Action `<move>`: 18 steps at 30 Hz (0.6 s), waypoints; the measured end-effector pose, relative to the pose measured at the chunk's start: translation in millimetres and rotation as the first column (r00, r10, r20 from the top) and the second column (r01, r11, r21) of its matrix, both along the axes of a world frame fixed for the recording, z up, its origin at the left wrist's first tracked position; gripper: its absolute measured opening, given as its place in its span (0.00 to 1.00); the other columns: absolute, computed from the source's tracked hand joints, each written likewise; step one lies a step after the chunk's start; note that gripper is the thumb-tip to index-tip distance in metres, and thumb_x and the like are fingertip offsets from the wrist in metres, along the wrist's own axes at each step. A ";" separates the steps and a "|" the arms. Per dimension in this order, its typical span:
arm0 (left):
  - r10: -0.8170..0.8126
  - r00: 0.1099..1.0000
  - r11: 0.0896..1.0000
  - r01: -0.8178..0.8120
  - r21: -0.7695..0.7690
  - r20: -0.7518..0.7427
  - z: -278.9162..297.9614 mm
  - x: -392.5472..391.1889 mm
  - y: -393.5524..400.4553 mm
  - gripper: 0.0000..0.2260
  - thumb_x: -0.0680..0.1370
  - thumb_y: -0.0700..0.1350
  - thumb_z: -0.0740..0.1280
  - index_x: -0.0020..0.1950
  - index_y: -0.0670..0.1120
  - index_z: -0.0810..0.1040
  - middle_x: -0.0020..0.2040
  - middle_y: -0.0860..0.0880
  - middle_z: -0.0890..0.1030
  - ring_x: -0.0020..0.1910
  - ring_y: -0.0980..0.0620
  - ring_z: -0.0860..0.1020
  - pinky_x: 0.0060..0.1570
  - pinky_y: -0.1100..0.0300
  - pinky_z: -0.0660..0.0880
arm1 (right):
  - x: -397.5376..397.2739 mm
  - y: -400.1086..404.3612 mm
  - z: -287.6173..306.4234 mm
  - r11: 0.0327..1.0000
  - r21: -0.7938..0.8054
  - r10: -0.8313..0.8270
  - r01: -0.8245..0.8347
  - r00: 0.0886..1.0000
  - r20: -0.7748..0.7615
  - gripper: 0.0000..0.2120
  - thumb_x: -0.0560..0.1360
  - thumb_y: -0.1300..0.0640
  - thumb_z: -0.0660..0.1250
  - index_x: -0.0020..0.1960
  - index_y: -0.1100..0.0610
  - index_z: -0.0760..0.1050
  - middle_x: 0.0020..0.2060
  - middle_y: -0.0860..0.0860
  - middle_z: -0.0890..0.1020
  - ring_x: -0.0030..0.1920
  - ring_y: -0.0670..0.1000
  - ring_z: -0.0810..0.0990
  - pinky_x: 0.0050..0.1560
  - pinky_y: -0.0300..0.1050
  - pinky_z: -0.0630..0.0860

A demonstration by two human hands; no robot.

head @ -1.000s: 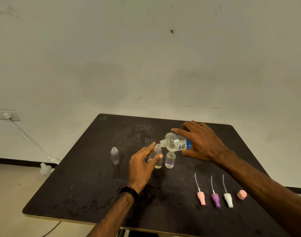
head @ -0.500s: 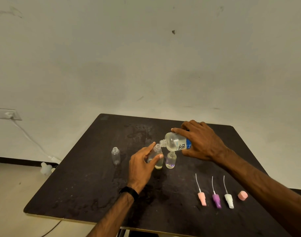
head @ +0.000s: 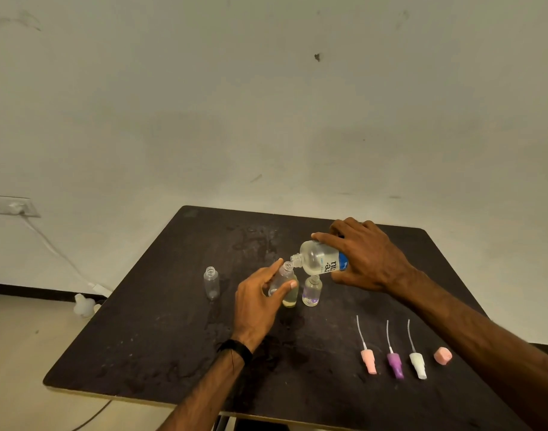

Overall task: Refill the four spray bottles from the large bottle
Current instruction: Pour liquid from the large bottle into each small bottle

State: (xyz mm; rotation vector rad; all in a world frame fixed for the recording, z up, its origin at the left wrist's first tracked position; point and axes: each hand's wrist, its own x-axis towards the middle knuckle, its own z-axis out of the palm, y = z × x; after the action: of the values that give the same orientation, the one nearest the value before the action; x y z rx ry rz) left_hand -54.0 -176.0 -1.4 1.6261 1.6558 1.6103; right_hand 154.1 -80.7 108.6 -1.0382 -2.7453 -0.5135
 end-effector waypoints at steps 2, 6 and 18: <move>-0.001 1.000 1.000 0.001 -0.002 0.006 -0.9 -0.5 0.1 0.24 0.74 0.51 0.76 0.69 0.50 0.79 0.55 0.57 0.84 0.53 0.65 0.80 0.50 0.72 0.76 | -0.9 -0.2 0.4 1.000 -0.010 0.000 0.000 1.000 0.000 0.39 0.65 0.35 0.70 0.72 0.49 0.68 0.56 0.53 0.77 0.55 0.53 0.76 0.52 0.52 0.76; 0.006 1.000 1.000 -0.006 -0.003 -0.008 -2.9 -1.3 -0.1 0.23 0.74 0.50 0.76 0.68 0.50 0.79 0.55 0.57 0.84 0.52 0.65 0.80 0.49 0.72 0.76 | -1.6 -1.1 0.1 1.000 -0.019 -0.006 0.006 1.000 0.001 0.39 0.65 0.35 0.69 0.72 0.49 0.68 0.56 0.54 0.77 0.54 0.54 0.76 0.51 0.52 0.77; 0.002 1.000 1.000 -0.002 -0.009 0.016 -5.1 -1.9 0.6 0.23 0.74 0.49 0.77 0.68 0.49 0.79 0.55 0.57 0.84 0.52 0.65 0.81 0.51 0.71 0.77 | -2.1 -1.5 -0.6 1.000 -0.022 -0.010 0.011 1.000 0.015 0.39 0.66 0.35 0.68 0.72 0.49 0.68 0.57 0.54 0.77 0.55 0.54 0.76 0.53 0.52 0.75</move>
State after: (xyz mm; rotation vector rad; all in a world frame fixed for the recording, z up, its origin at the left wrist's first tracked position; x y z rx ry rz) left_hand -55.8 -175.3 -6.5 1.6034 1.6549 1.6098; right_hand 152.0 -82.2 108.0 -1.0586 -2.7657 -0.4949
